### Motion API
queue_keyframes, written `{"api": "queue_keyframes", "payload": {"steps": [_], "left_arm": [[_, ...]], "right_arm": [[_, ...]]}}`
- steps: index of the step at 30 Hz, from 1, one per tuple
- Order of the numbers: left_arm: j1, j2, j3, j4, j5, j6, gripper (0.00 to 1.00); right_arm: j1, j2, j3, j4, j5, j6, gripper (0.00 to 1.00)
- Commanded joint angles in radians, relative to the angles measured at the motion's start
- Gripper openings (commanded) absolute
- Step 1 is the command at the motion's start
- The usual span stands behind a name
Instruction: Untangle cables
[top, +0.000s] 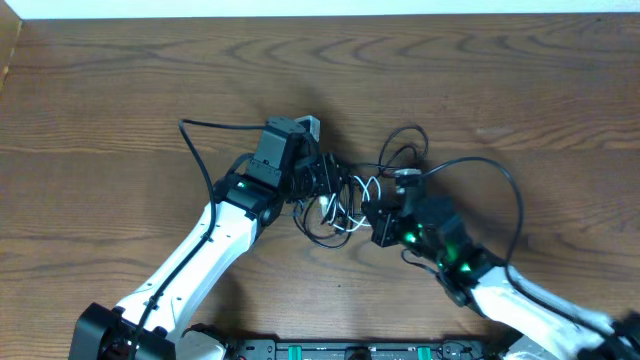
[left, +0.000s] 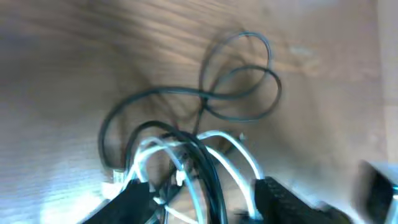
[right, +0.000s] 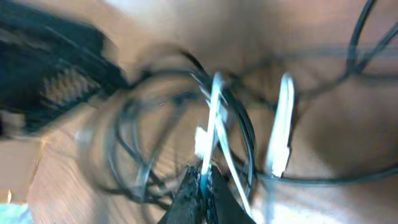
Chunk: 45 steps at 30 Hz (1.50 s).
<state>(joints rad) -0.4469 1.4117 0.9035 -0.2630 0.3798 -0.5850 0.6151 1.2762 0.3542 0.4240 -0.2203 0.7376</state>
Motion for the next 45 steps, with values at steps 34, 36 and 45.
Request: {"api": "queue_keyframes", "payload": {"steps": [34,36,45], "left_arm": [[0.002,-0.007,-0.002,0.237,0.336,0.147,0.83],[0.002,-0.007,-0.002,0.262,0.347,0.147,0.83],[-0.014,-0.007,-0.002,0.358,0.371,0.143,0.73]], "right_arm": [[-0.147,-0.376,0.526,-0.373,-0.018,-0.331,0.01],[-0.152,-0.334,0.598,-0.409,-0.018,-0.331,0.01],[-0.152,-0.190,0.842,-0.526,-0.018,-0.326,0.01]]}}
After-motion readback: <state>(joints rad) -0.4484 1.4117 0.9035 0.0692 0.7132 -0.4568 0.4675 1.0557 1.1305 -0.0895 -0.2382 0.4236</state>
